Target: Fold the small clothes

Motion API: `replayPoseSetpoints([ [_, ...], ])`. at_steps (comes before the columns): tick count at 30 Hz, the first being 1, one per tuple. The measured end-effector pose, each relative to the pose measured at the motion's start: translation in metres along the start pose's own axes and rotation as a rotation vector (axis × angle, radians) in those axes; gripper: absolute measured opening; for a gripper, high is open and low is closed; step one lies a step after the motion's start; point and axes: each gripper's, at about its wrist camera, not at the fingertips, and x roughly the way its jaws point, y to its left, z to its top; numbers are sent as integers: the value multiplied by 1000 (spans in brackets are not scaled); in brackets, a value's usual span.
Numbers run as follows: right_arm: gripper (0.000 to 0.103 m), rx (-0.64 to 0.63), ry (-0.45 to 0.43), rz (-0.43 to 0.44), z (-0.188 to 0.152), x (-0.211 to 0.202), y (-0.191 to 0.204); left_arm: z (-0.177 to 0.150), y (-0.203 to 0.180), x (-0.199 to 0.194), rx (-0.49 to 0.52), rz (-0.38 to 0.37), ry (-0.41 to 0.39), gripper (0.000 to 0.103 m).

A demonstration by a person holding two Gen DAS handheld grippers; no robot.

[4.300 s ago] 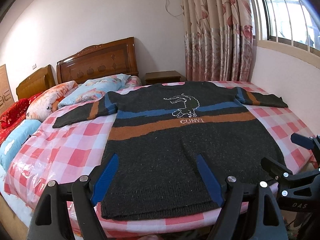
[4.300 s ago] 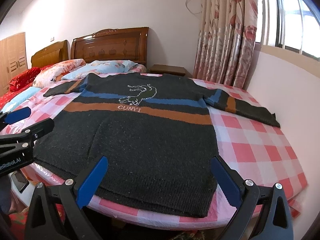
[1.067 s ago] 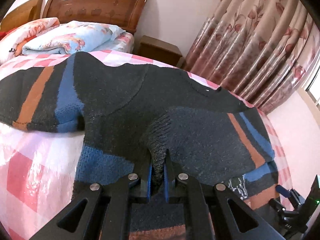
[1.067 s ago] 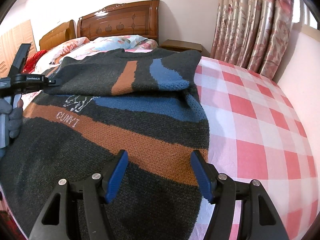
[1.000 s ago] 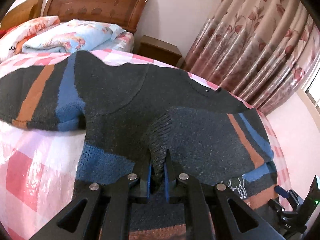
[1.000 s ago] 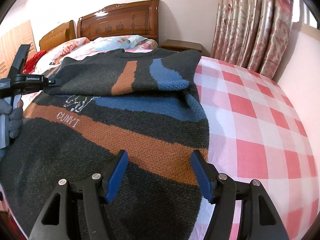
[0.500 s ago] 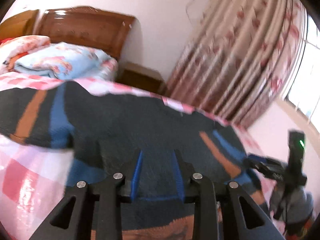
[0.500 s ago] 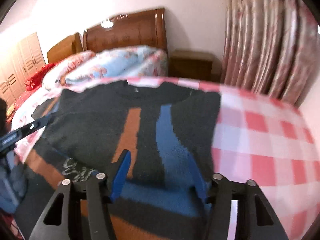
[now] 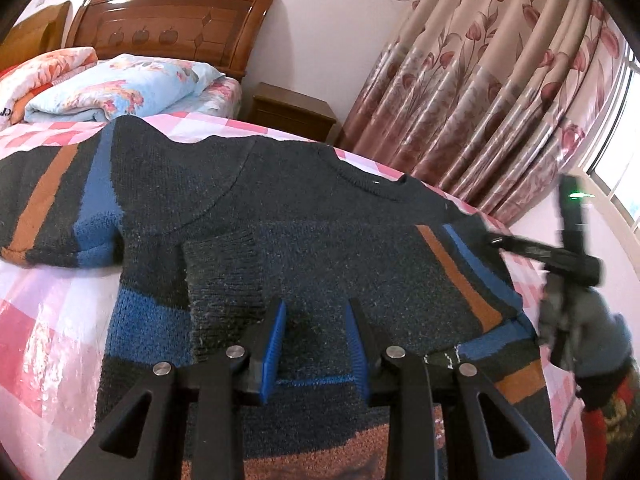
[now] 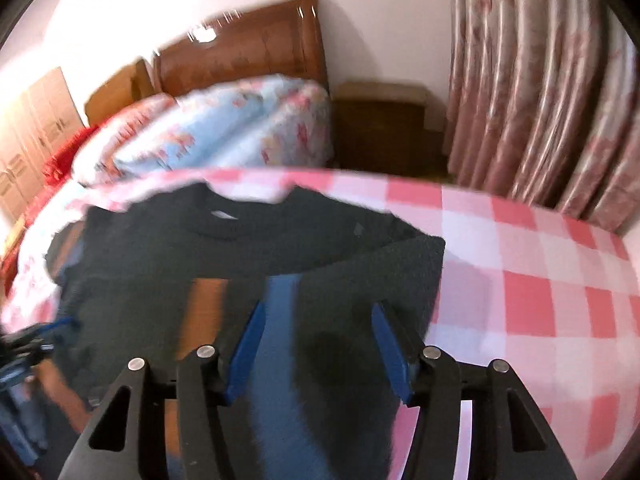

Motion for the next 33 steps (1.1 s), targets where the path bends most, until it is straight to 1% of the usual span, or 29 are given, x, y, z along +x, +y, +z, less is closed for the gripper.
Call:
replayPoseSetpoints([
  [1,103,5,7,-3,1,7,-6,0,1,0,-4,-5,1,31],
  [2,103,21,-14,8,5,7,-12,0,0,-1,-5,-5,1,31],
  [4,103,71,-17,38,11,5,-19,0,-1,-2,-5,-5,-1,31],
  [5,103,76,-43,32,15,-1,-19,0,-1,-2,-4,-5,-1,31],
  [7,103,61,-63,19,19,-3,-18,1,-2,-2,-3,-5,0,32],
  [8,103,62,-51,20,21,2,-19,0,-2,-2,-3,-6,0,32],
  [9,103,66,-6,15,22,14,-21,1,-2,-2,-5,-7,0,32],
  [10,103,56,29,3,19,21,-24,1,-1,-2,-7,-9,0,32],
  [11,103,10,6,-17,20,22,-20,1,-1,-2,-8,-9,0,32],
  [13,103,8,19,-37,23,20,-20,1,-1,-2,-10,-12,0,32],
  [14,103,13,-3,-76,25,16,-19,1,-1,-2,-11,-12,-1,32],
  [16,103,19,-49,-105,23,8,-21,1,-1,-2,-14,-13,-1,32],
  [19,103,92,71,-88,16,25,-37,1,1,-2,-20,-19,-2,33],
  [20,103,119,57,-67,15,20,-41,1,1,-2,-22,-22,-3,33],
  [22,103,185,42,-92,11,1,-46,1,3,-3,-29,-29,-4,34],
  [23,103,190,-15,-66,5,-21,-40,1,3,-3,-31,-32,-4,34],
  [24,103,171,-55,-47,-1,-35,-31,1,4,-3,-33,-34,-5,34],
  [26,103,113,-106,-44,-16,-61,-8,1,4,-3,-33,-37,-5,36],
  [28,103,24,-76,-19,-38,-72,24,1,3,-3,-32,-42,-5,38],
  [29,103,-37,-45,-28,-53,-71,42,1,3,-4,-32,-44,-5,38],
  [31,103,-131,23,-79,-75,-60,65,1,3,-4,-35,-46,-5,38],
  [32,103,-190,53,-131,-90,-53,74,1,3,-4,-37,-47,-5,38],
  [33,103,-250,34,-195,-104,-52,82,1,3,-4,-38,-48,-5,38],
])
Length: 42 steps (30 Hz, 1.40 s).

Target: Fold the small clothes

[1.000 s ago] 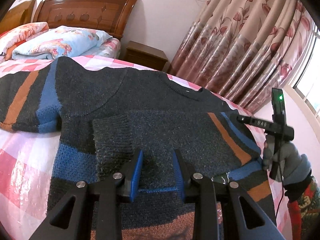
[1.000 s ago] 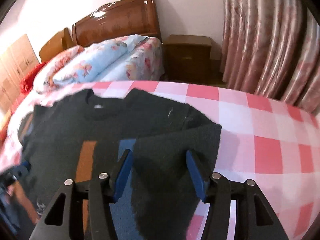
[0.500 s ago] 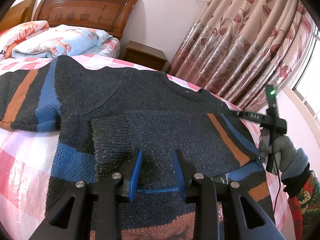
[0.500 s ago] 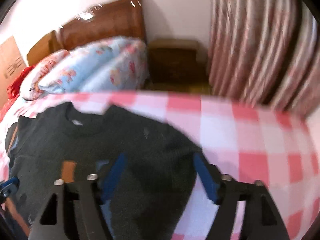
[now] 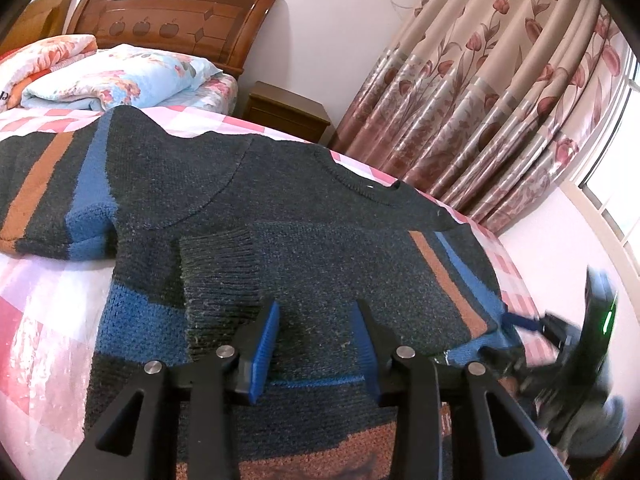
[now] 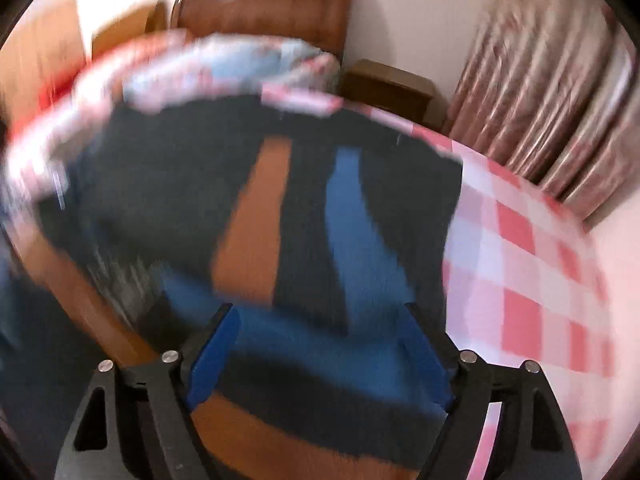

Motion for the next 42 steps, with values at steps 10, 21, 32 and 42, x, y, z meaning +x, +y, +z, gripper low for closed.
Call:
replayPoseSetpoints([
  [10,103,13,25,103,-36,-47,66,-1,-1,-1,8,8,0,39],
  [21,103,165,19,71,-89,-63,-11,-4,-3,-10,66,80,38,34],
  [32,103,-3,-17,145,-94,-83,73,-118,-51,-78,328,96,112,35],
  [42,103,142,36,87,-132,-96,10,-122,-15,-107,256,94,136,28],
])
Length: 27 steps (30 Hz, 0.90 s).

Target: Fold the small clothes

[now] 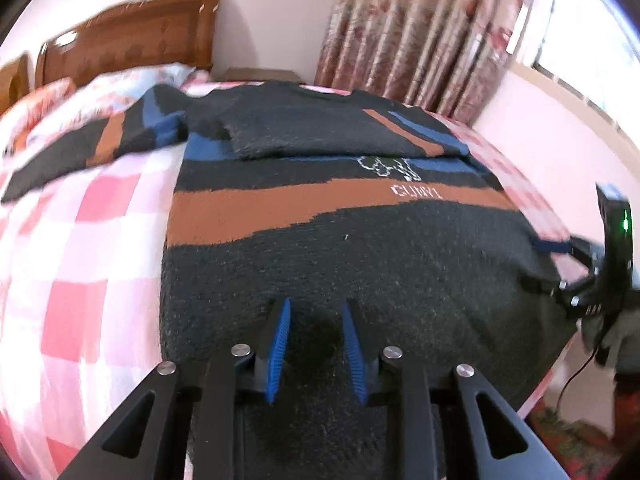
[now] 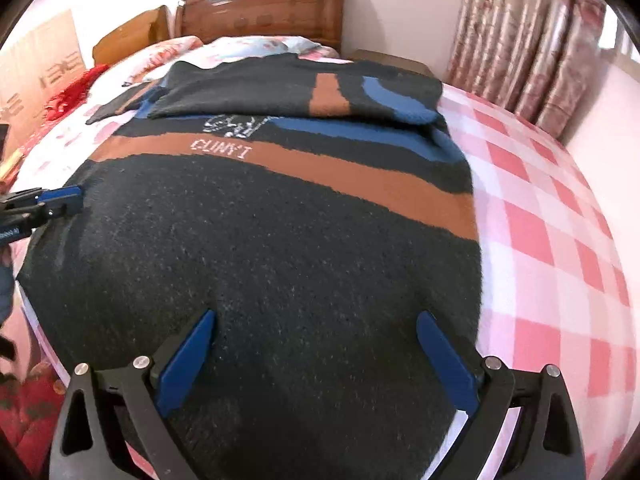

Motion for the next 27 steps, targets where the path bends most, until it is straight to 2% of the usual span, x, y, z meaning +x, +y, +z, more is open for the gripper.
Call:
replayPoseSetpoints([
  [2,103,-3,-5,-18,1,-10,16,3,-8,-3,-24,44,34,29],
  [3,103,-19,-28,-2,6,-11,28,1,-15,-7,-24,58,38,24],
  [6,103,-74,-81,93,6,-20,62,-2,-52,-21,50,-48,-21,27],
  [7,103,-87,-81,109,7,-16,71,-4,-65,-19,92,-47,-19,27],
  [9,103,-131,-27,114,2,0,85,-9,-79,-4,145,-4,33,27],
  [10,103,-149,-46,103,-1,2,86,-14,-78,6,152,6,67,27],
  [11,103,-151,-54,117,-5,0,81,-18,-74,4,156,-6,32,27],
  [16,103,-95,-41,93,-27,-19,40,-25,-38,-9,78,-69,45,24],
  [21,103,-70,-63,73,-53,-36,16,-37,-6,-20,-50,-190,21,17],
  [23,103,-73,-51,67,-54,-33,17,-33,-2,-20,-87,-196,30,14],
  [25,103,-62,-8,60,-45,-29,21,-29,-9,-20,-92,-154,48,14],
  [27,103,-48,-6,77,-38,-30,25,-24,-19,-19,-91,-120,63,15],
])
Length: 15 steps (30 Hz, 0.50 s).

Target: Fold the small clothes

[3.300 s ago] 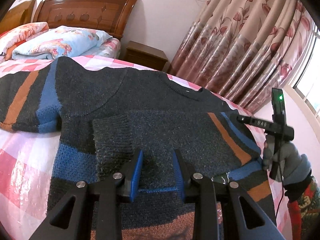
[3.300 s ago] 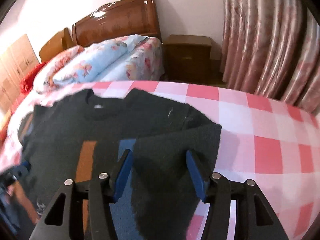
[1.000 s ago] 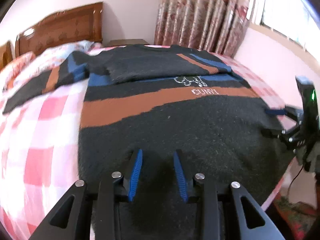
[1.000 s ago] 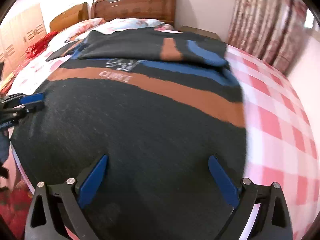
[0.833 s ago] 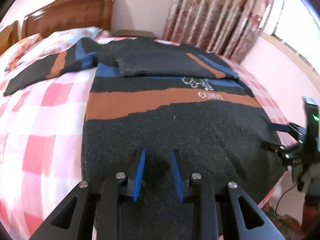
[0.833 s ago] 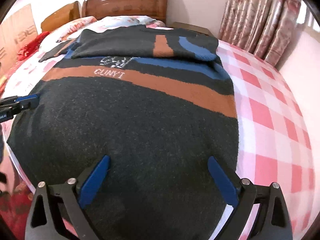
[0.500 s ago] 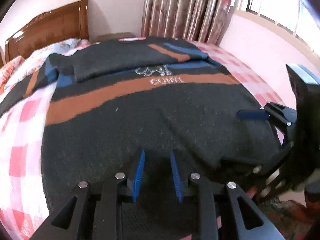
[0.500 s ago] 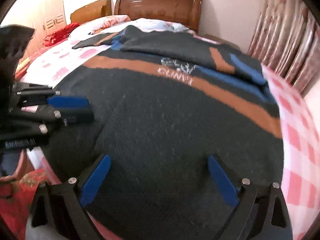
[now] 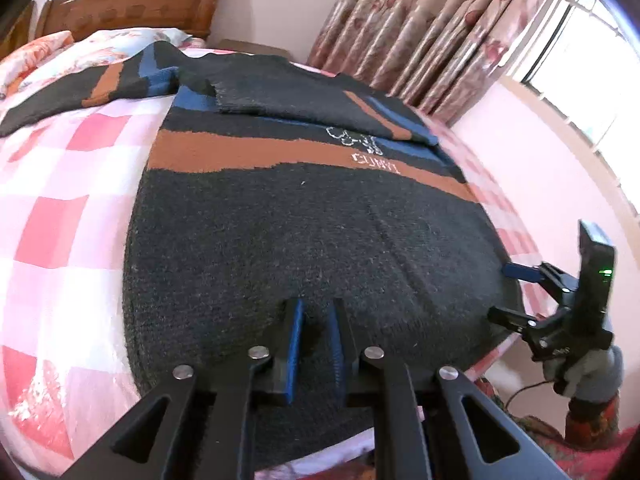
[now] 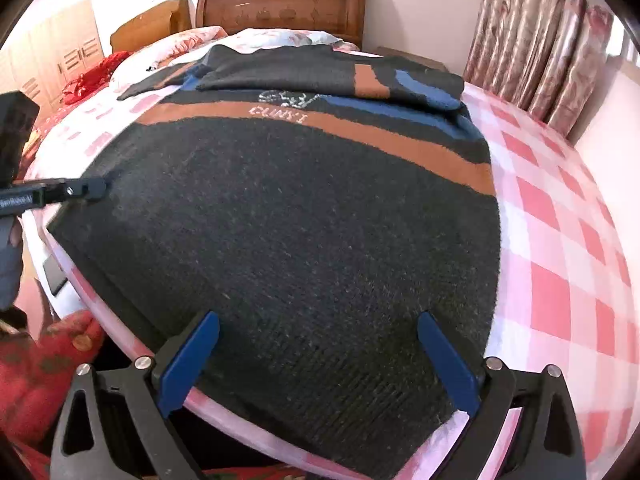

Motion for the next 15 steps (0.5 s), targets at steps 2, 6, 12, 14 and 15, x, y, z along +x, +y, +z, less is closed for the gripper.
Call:
replayPoseSetpoints([
  [2,103,-2,-34,30,10,-2,6,7,-9,2,12,3,-1,16],
  [6,103,-48,-56,37,36,14,25,34,-31,18,47,35,-8,20],
  [12,103,-48,-20,-16,57,45,30,59,-27,50,68,125,-16,19],
  [14,103,-32,-17,-24,50,41,21,51,-21,45,84,127,-12,19],
  [15,103,-23,-18,-23,44,37,14,48,-19,43,90,131,-15,19],
])
